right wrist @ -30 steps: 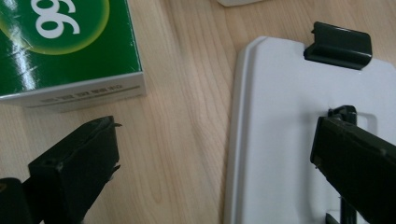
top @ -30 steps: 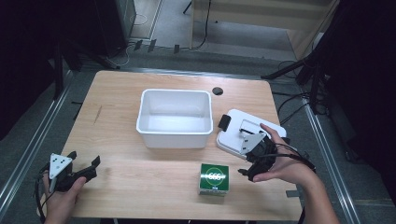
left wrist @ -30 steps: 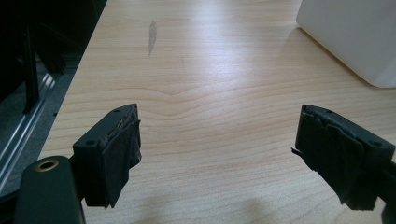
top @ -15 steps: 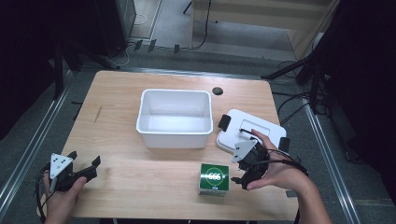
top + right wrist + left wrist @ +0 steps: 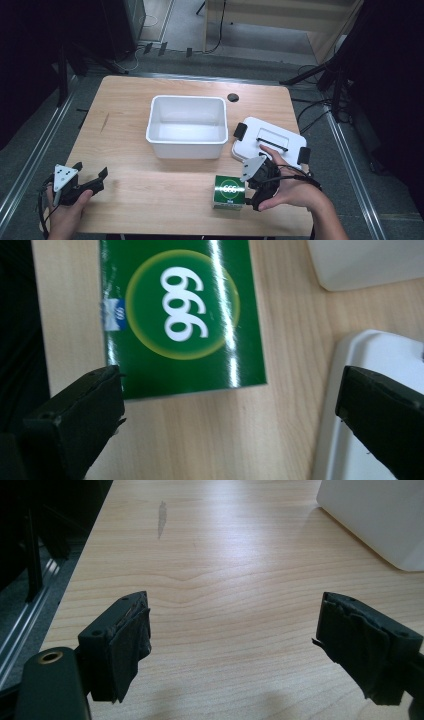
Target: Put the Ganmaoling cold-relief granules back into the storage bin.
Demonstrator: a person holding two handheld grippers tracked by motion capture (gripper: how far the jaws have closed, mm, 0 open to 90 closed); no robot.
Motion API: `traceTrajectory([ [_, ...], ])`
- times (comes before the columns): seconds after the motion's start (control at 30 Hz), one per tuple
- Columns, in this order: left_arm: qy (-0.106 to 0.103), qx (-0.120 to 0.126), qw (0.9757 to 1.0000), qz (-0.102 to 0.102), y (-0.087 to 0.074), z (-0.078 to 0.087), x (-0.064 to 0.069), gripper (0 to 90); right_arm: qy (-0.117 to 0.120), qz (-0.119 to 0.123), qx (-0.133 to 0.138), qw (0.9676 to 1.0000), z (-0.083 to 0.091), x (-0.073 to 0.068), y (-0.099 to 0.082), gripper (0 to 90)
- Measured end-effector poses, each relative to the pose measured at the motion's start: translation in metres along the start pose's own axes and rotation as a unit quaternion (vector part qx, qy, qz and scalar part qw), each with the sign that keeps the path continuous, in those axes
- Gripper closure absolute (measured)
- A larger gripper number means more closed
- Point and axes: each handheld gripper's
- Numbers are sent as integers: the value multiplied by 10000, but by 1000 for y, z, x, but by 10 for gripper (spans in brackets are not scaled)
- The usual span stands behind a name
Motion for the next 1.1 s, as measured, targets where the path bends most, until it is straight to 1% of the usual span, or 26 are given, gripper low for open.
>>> traceTrajectory([
  [0.2, 0, -3, 10000, -5, 0, 0, 0, 147, 104, 104, 29, 9999, -4, -5, 4, 0],
  [0.27, -2, -1, 10000, -7, 0, 0, 0, 147, 156, 79, -30, 9998, -6, -6, 5, 0],
  [0.33, -5, 0, 10000, -7, 0, 0, 0, 148, 201, 125, -53, 9997, -8, -7, 6, 0],
  [0.63, -10, 0, 10000, -9, 0, 0, 0, 148, 343, 147, -95, 9993, -18, -10, 10, 0],
  [0.73, -8, -2, 10000, -15, 0, 0, 0, 147, 392, 202, -120, 9990, -22, -10, 12, 0],
  [0.8, -8, -1, 10000, -16, 0, 0, 0, 148, 415, 218, -129, 9988, -25, -10, 13, 0],
  [0.9, -10, 3, 10000, -11, 0, 0, 0, 147, 422, 181, -196, 9988, -29, -11, 13, 0],
  [0.97, -12, 2, 10000, -13, 0, 0, 0, 148, 415, 217, -200, 9987, -31, -10, 13, 0],
  [1.1, -13, -3, 10000, -22, 0, 0, 0, 148, 419, 224, -316, 9984, -34, -12, 14, 3],
])
Point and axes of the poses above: each handheld gripper's, and its own axes: z roughly backward along the jaws, y roughly out of its top, x roughly to its right, and after that the axes turned 4 degrees about -z, right-handed
